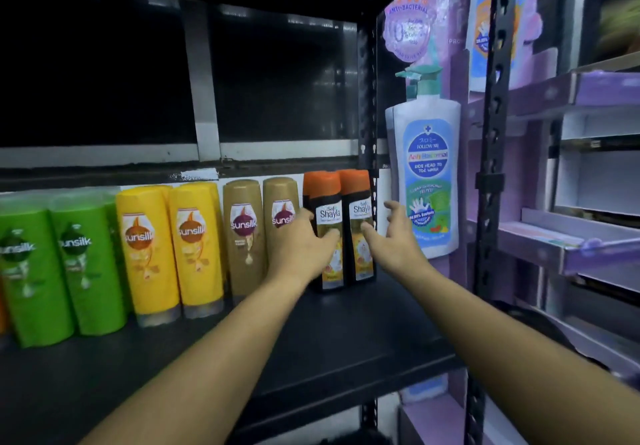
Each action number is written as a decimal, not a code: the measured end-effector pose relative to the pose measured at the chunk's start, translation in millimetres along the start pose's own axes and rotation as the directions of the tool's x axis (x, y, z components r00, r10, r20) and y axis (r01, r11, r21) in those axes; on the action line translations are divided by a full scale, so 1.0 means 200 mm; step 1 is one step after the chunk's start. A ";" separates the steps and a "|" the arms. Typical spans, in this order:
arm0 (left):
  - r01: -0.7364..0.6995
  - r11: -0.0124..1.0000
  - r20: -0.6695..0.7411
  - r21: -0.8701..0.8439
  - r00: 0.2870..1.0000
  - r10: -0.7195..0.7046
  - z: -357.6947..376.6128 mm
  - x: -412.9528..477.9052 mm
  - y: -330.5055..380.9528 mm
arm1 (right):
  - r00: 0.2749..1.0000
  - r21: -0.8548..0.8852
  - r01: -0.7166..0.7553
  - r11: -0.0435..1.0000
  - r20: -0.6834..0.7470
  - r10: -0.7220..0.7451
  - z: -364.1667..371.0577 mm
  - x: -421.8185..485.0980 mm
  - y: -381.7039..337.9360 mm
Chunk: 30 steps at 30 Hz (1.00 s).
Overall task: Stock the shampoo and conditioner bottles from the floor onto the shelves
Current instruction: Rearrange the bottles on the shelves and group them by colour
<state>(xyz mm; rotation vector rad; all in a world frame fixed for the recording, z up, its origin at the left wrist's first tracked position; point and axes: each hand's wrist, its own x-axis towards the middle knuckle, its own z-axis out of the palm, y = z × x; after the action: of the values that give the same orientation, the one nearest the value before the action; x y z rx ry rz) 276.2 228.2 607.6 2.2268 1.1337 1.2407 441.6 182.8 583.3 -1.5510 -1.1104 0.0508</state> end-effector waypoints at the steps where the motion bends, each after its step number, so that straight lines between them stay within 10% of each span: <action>1: 0.043 0.999 0.026 -0.027 0.999 -0.042 0.05 -0.02 -0.03 | 0.999 -0.008 -0.042 0.999 0.026 0.042 0.02 -0.02 0.04; 11: 0.148 0.985 0.103 0.093 0.982 -0.158 0.29 -0.04 -0.18 | 0.958 -0.032 -0.106 0.994 0.263 0.110 0.07 -0.03 0.24; 30: 0.146 0.936 -0.012 0.321 0.989 -0.151 0.30 -0.02 -0.24 | 0.990 -0.304 -0.019 0.952 0.125 0.060 0.13 -0.02 0.27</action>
<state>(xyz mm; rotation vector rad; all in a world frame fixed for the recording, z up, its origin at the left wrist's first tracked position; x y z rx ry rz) 302.0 259.5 542.2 2.3156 1.5644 1.0395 456.5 206.4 529.7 -1.8660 -1.2354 0.0111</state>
